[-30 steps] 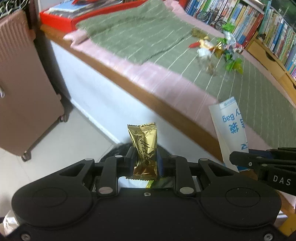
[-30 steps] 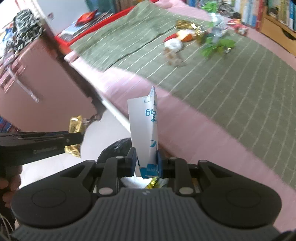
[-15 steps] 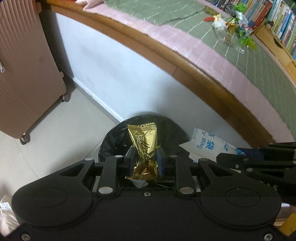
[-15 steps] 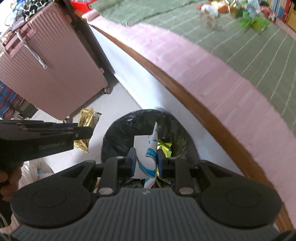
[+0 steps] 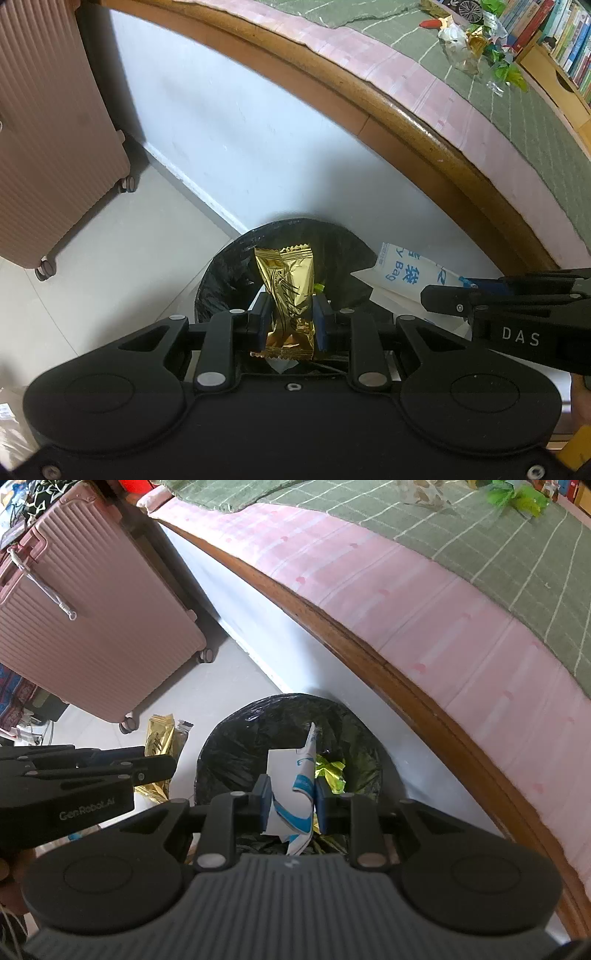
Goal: Collect trash
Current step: 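Carry the packet and gold candy to the black bin and release both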
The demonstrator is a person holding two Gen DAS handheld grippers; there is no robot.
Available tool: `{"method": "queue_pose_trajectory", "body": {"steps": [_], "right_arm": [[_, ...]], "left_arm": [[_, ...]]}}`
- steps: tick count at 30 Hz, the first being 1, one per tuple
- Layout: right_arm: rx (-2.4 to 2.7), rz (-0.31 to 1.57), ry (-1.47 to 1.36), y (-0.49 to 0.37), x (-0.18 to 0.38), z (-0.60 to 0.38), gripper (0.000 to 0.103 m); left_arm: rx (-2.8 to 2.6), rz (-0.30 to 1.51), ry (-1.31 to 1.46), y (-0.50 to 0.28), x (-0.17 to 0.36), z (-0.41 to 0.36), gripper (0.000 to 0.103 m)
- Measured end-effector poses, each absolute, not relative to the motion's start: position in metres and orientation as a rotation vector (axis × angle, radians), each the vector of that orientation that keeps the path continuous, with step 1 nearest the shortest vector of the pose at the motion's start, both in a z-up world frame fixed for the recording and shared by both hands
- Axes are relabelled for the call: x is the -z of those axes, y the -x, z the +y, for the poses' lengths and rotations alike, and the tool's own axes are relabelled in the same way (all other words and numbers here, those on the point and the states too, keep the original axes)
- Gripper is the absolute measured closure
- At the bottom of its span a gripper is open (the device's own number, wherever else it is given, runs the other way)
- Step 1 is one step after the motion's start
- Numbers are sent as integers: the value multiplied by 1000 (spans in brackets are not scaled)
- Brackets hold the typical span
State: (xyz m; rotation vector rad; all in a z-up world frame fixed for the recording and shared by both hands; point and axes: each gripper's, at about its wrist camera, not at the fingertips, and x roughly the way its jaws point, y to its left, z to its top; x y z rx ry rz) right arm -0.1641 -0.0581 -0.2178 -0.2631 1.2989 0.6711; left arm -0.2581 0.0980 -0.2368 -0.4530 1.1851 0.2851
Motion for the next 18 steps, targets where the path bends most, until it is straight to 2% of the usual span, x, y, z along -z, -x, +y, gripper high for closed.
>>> {"method": "queue_pose_trajectory", "body": {"steps": [2,4,5,6,9,18], "right_arm": [[-674,1303,261,164,219,-58,70],[-675,1304,248,162,219,-59,58],[-674,1303,238,162,219,-60,46],[-673,1303,226,161,218,-61,43],[-670,1302,208,159,218,-61,40],[-660,1279,203,159,209,-61,34]], "left_arm": [[-283,1189,455,258,239,98,80],[-280,1193,455,256,241,97,77],[-281,1191,455,256,241,97,69],[-283,1191,457,255,241,98,59],[-290,1176,465,256,241,99,49],[-298,1160,450,255,230,104,32]]}}
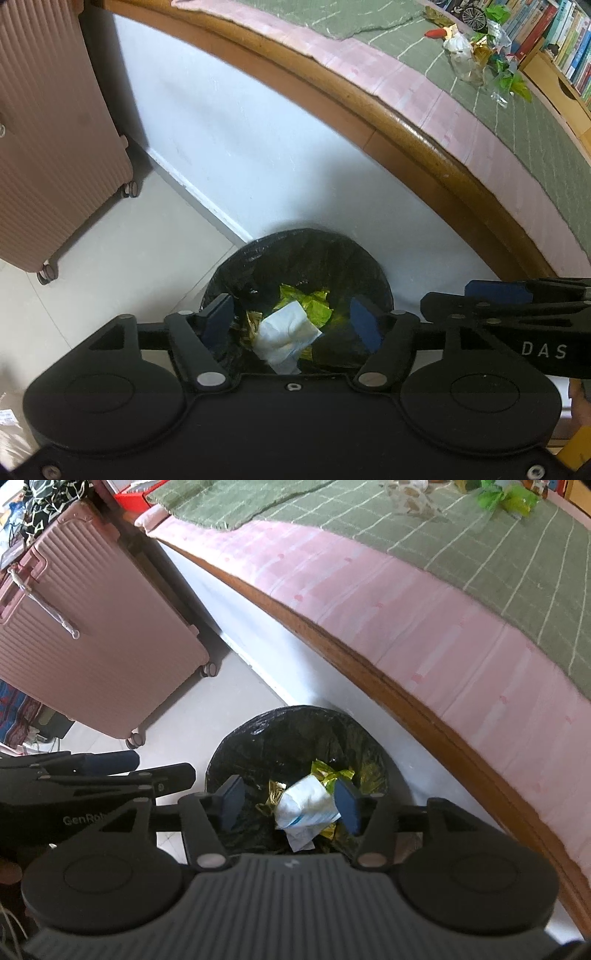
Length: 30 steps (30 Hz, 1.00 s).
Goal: Collect trash
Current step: 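Carry the packet and gold candy to the black bin and release both, then move both grippers back over the bed toward the green wrappers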
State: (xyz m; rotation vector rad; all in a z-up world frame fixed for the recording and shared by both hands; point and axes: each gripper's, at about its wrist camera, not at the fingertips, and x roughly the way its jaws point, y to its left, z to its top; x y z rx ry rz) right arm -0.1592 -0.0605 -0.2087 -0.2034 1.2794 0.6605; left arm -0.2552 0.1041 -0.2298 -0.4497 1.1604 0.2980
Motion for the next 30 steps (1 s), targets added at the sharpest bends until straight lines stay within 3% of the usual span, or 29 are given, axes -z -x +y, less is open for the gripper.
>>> {"method": "queue_pose_trajectory", "body": {"steps": [17,30], "right_arm": [[-606,1107,170,136,116,-91,28],[-453,965,102,81,52,-146,28]], "left_arm": [[-267,998,348,218,139,95,18],[-152,937,320,123,86,62,20]]}}
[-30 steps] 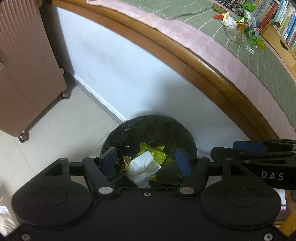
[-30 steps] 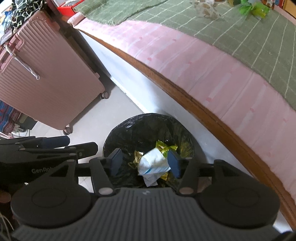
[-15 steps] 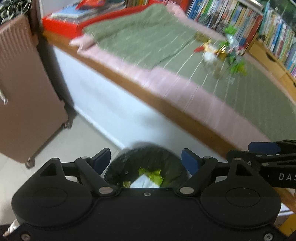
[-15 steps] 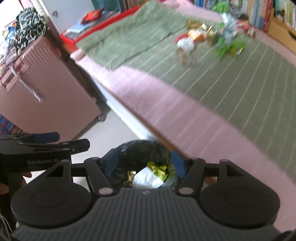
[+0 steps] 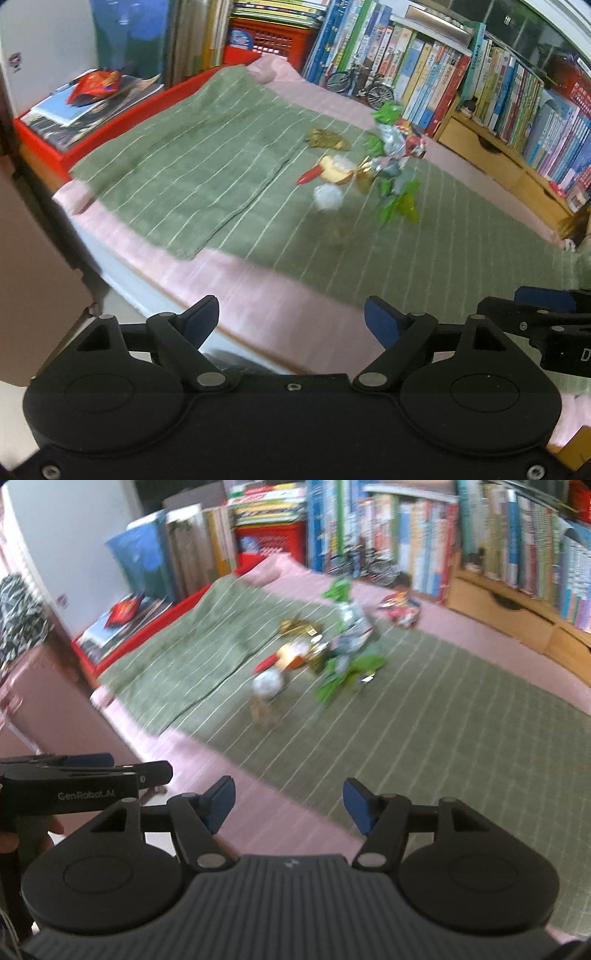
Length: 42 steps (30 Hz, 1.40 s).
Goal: Collect trash
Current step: 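Move both grippers back over the bed toward the green wrappers, then grasp the green plastic wrapper with the right gripper while the left grasps a small brown wrapper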
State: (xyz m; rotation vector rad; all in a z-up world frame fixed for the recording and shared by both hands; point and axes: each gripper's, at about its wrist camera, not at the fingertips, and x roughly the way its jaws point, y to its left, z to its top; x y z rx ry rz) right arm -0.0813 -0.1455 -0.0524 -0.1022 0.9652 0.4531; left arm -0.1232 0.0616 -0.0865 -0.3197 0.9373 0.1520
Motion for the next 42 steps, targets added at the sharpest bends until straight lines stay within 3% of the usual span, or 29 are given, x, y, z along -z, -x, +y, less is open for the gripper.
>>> {"method": "queue_pose_trajectory", "body": {"steps": [5,17,21,26,42], "right_arm": [[-420,942,75,54,40,-165,28],[-412,941,35,-25,45,-185,28],[-483,975,9,-43,60,-180,39],[-546,1024,-3,-61,82,-166,53],[-484,1101,-16,-130,143,-119,50]], "left_arm": [[-140,914,276,89,73,47,23],[-141,953,305,20,99,26,59],[-170,967,345,14,116,23,66],[-213,971,361,5,132,22,66],[-313,973,432,-10,153,32,70]]}}
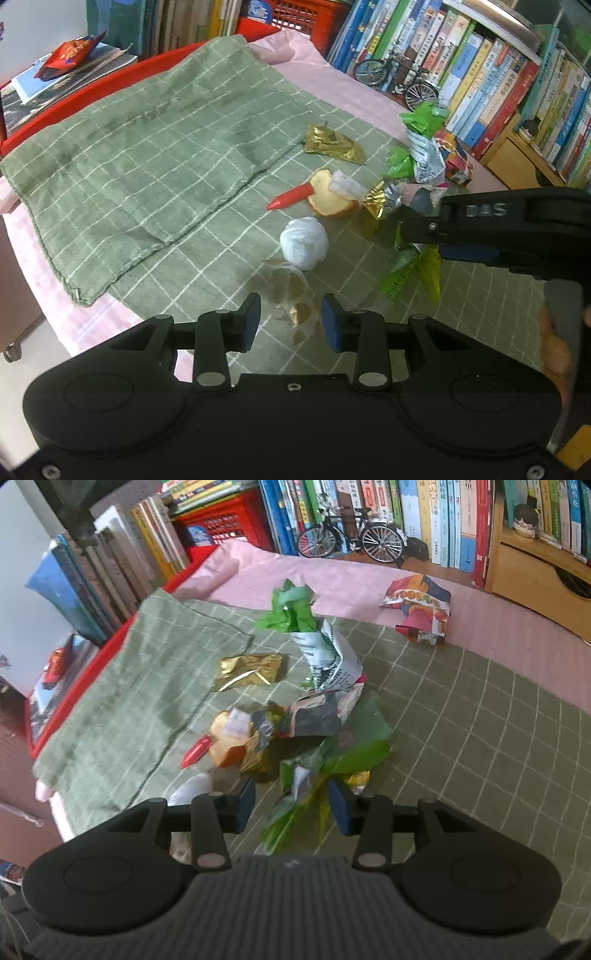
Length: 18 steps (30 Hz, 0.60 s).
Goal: Collect trash
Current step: 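Grasp the green plastic wrapper with the right gripper while the left grasps a small brown wrapper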
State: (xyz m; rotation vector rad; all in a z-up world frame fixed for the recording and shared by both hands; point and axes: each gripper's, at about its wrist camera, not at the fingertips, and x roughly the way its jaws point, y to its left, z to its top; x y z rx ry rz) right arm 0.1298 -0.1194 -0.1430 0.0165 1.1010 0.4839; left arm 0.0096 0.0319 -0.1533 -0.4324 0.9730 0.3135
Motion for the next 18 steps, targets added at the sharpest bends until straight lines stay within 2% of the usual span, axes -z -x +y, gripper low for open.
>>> {"method": "queue_pose_trajectory", "body": {"steps": [1,2,5,7,8,9,12,18], "right_arm": [[-475,1101,-7,-132,147,-117,48],[-464,1104,4,-135,151,-114,41],[-457,1115,24,-139,162,-108,40],[-464,1116,47,-138,165,-105,50],[-471,1112,59,-137,165,-104,61],[-474,1107,69,-135,165,-103,67],[-478,1099,73,-131,162,-108,75],[-461,1103,27,-126,154,-127,78]], "left_arm": [[-319,972,437,-9,154,33,70],[-326,973,439,-9,154,34,69],[-344,977,433,-8,156,35,60],[-352,974,437,-9,157,36,59],[-349,974,442,-10,158,37,59],[-345,974,446,-11,158,37,58],[-337,978,445,-18,162,35,58],[-326,1009,446,-31,174,30,60]]}}
